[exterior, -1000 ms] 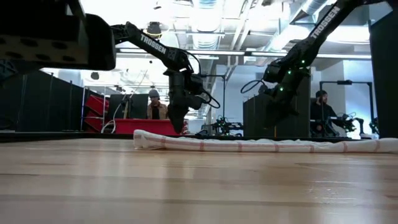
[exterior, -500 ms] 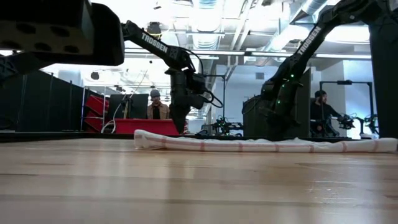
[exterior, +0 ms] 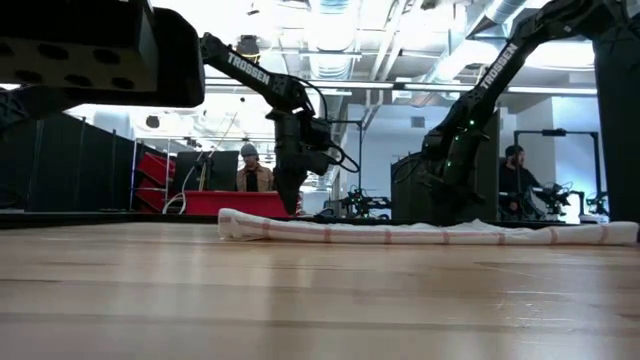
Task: Roll towel
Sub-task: Fold the white striped towel
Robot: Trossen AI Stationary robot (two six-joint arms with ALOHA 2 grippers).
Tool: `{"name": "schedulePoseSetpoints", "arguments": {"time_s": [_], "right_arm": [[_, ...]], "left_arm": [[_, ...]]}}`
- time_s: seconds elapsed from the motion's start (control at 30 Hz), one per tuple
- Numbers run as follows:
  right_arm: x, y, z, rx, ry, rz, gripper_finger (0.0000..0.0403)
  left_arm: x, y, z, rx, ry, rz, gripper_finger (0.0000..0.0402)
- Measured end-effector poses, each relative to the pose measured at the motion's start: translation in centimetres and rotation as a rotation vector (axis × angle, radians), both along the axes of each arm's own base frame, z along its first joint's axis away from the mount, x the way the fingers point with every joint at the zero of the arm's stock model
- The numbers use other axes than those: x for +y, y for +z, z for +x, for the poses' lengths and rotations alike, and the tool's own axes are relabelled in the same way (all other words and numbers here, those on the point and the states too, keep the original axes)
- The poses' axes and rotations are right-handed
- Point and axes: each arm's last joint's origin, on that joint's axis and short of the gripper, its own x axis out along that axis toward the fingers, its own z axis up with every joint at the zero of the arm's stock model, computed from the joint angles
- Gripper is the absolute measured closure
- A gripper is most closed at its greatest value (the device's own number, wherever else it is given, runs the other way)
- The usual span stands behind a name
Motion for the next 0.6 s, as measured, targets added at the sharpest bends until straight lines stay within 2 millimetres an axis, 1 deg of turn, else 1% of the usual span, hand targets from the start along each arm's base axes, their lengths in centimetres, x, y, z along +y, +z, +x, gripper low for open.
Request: {"name": "schedulePoseSetpoints", "arguments": {"time_s": [0.13,0.23,0.33,0.4,0.6], "right_arm": [[0.0,0.0,-0.1,0.002,0.006,0.001,0.0305],[0.0,0.0,-0.1,0.007,0.023,0.000,0.0305],[0.0,0.0,-0.1,0.008,0.028,0.000,0.0305],[0.0,0.0,-0.1,0.009,0.028,0.000,0.0305],[0.0,0.0,-0.1,0.011,0.041,-0.003,0.0305]], "left_arm": [[0.0,0.0,0.0,0.001,-0.017,0.001,0.0299],[-0.1,0.0,-0.2,0.011,-0.083,0.002,0.0299],[0.4,0.0,-0.6,-0.004,-0.151,0.012,0.0299],[0.9,-0.5,-0.9,-0.013,-0.171,0.019,0.0299],[1.0,-2.1,-1.8,-0.021,-0.175,-0.048,0.0299]]}}
